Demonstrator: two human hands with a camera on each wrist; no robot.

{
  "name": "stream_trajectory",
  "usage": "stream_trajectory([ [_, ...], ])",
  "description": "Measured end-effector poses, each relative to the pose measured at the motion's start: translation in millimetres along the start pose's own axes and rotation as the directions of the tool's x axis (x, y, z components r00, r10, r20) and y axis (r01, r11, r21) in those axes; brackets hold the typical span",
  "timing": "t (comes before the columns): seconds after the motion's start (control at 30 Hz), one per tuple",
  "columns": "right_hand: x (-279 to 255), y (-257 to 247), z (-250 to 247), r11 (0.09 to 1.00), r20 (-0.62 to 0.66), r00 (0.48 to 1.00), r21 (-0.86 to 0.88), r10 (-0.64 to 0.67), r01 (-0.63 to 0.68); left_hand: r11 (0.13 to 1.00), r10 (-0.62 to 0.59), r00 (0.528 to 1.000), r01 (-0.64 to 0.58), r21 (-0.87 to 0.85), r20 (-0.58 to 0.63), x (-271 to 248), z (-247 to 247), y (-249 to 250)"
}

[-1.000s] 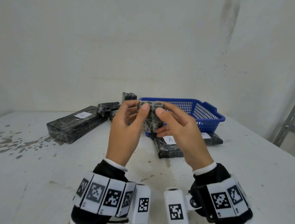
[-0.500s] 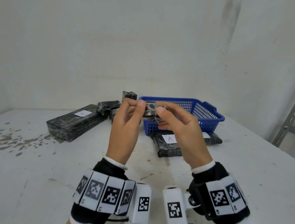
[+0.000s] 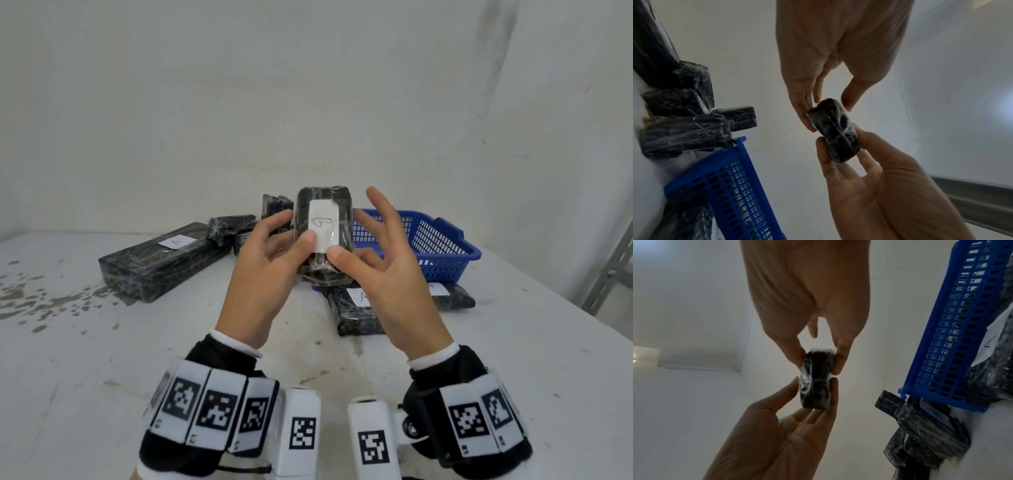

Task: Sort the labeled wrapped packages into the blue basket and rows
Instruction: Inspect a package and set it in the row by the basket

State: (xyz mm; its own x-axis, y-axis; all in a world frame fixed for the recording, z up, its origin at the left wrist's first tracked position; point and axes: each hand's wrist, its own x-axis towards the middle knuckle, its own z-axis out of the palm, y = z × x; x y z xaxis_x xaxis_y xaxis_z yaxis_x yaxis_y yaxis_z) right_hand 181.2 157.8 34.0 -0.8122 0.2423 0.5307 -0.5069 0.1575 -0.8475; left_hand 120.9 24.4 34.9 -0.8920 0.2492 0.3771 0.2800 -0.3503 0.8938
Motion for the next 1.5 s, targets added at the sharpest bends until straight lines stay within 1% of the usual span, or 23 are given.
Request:
stream_trajectory([
  [0.13,2,4,-1,0.998,0.013,0.998,0.022,0.057,-0.057,0.996,0.048,0.999,-0.049,0.072,0.02,-2,-1,-1],
  [0.27,2,3,-1,0.999,-0.001,0.999,0.022,0.044,-0.044,0.993,0.071,0.997,-0.074,0.088,0.038,-2,-1,1],
  [0.37,3,4,-2,0.998,-0.022,0.998,0.027,0.053,-0.052,0.995,0.053,0.997,-0.057,0.085,0.048,-3,-1,1],
  [0.6,2,2,-2,0.999,-0.007,0.999,-0.026,0.039,-0.039,0.994,0.046,0.998,-0.049,0.103,0.031,-4,1,2],
  [0.7,2,2,-1,0.997,-0.028,0.999,-0.059,0.038,-0.04,0.99,0.048,0.998,-0.052,0.132,0.029,-4,2,3],
  [0.9,3,-1,-1,0.996,-0.056,0.997,-0.067,0.049,-0.053,0.992,0.029,0.999,-0.033,0.122,0.033,-4,2,5],
  [1.07,2,-3,-1,0.996,-0.063,0.997,-0.063,0.052,-0.056,0.99,0.048,0.999,-0.046,0.131,-0.015,-5,2,5],
  [1.2,2,1,0,0.992,-0.062,0.994,-0.084,0.085,-0.09,0.984,0.106,0.993,-0.098,0.146,-0.049,-5,2,3],
  [1.3,4,1,-4,0.987,-0.031,0.987,-0.046,0.155,-0.156,0.994,0.105,0.992,-0.102,0.048,-0.074,-5,3,4],
  [1.4,5,-2,-10,0.97,-0.013,0.973,0.082,0.232,-0.231,0.998,0.065,0.993,-0.065,0.0,-0.096,-4,4,4],
  [1.43,6,-1,-13,0.965,-0.025,0.972,0.123,0.235,-0.23,0.999,0.046,0.995,-0.046,0.005,-0.083,-3,4,3],
  [1.5,10,-1,-23,0.958,-0.089,0.965,0.169,0.248,-0.231,0.999,-0.008,0.999,0.01,0.047,-0.045,-2,4,0],
])
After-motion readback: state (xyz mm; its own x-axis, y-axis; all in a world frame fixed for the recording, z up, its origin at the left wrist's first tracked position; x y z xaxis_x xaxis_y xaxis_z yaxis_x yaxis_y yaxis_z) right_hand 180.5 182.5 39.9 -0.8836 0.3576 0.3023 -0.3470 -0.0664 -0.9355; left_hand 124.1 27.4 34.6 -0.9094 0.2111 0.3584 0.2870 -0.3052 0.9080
